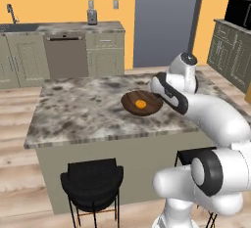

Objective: Retrieve the orange and banana from the fridge and place them into the bowl on the dining table.

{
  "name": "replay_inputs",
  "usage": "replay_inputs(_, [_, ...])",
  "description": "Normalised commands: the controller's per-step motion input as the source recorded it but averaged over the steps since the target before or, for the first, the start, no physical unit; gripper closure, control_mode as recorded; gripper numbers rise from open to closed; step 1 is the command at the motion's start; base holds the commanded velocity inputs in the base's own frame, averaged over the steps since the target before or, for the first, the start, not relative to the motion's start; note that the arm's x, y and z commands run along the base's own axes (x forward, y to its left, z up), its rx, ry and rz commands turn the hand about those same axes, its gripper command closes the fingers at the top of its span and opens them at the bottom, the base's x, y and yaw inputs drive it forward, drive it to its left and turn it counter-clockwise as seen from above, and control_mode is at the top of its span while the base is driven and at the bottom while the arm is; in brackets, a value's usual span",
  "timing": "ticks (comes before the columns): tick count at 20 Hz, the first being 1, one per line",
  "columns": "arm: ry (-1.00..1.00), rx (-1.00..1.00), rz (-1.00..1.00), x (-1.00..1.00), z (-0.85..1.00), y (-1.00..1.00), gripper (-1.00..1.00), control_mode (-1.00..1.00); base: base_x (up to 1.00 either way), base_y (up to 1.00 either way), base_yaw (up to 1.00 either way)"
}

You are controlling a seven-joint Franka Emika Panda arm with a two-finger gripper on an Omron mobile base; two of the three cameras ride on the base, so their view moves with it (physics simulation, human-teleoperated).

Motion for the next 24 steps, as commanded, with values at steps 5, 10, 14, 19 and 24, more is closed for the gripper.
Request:
replay_inputs(5, [0.15, 0.0, 0.0, 0.4, -0.24, 0.0, 1.0, -1.0, 0.0, 0.0, 0.0])
replay_inputs(10, [0.1, 0.0, 0.0, 0.41, -0.34, 0.0, 1.0, -1.0, 0.0, 0.0, 0.0])
replay_inputs(14, [0.04, 0.0, 0.0, 0.35, -0.49, 0.0, 1.0, -1.0, 0.0, 0.0, 0.0])
replay_inputs(19, [-0.01, 0.0, 0.0, 0.04, -0.36, 0.0, 1.0, -1.0, 0.0, 0.0, 0.0])
replay_inputs(24, [0.0, 0.0, 0.0, 0.22, -0.32, 0.0, 1.0, -1.0, 0.0, 0.0, 0.0])
